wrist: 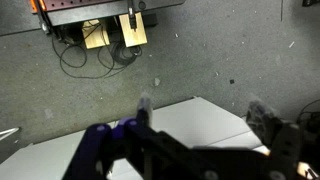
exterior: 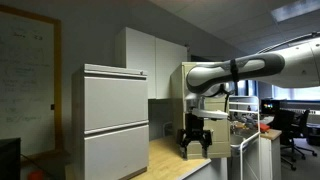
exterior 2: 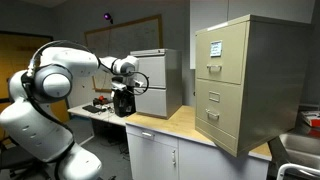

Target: Open the bottom drawer of the file cabinet

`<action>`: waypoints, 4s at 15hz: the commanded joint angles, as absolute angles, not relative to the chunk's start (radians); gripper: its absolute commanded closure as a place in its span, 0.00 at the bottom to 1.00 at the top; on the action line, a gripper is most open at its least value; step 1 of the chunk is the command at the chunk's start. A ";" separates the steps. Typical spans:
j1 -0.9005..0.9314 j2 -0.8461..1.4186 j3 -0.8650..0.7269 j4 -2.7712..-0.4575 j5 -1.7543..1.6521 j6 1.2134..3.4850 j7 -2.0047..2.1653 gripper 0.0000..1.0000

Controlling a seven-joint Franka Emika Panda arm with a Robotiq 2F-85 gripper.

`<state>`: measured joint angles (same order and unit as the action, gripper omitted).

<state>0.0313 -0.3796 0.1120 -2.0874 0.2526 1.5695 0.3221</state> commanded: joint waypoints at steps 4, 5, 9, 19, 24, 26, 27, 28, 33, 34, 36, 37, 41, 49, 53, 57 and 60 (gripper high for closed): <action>0.031 -0.381 0.112 -2.084 0.252 1.568 0.322 0.00; 0.031 -0.381 0.112 -2.084 0.252 1.568 0.322 0.00; 0.031 -0.381 0.112 -2.084 0.252 1.569 0.322 0.00; 0.018 -0.393 0.103 -2.101 0.249 1.571 0.338 0.00; -0.036 -0.376 0.062 -2.077 0.231 1.660 0.343 0.00; -0.068 -0.367 0.036 -2.072 0.218 1.731 0.351 0.00; -0.082 -0.361 0.024 -2.070 0.215 1.768 0.353 0.00; -0.099 -0.349 0.009 -2.065 0.211 1.804 0.360 0.00; -0.159 -0.251 -0.083 -2.025 0.241 1.962 0.346 0.00; -0.167 -0.228 -0.102 -2.014 0.252 1.985 0.344 0.00; -0.179 -0.171 -0.140 -1.986 0.281 2.028 0.338 0.00; -0.187 -0.141 -0.159 -1.969 0.294 2.043 0.339 0.00; -0.217 -0.018 -0.220 -1.880 0.360 2.073 0.339 0.00; -0.287 0.165 -0.276 -1.689 0.446 2.090 0.434 0.00; -0.309 0.232 -0.288 -1.628 0.460 2.118 0.545 0.00; -0.324 0.285 -0.292 -1.584 0.479 2.148 0.644 0.00; -0.335 0.310 -0.297 -1.561 0.479 2.181 0.725 0.00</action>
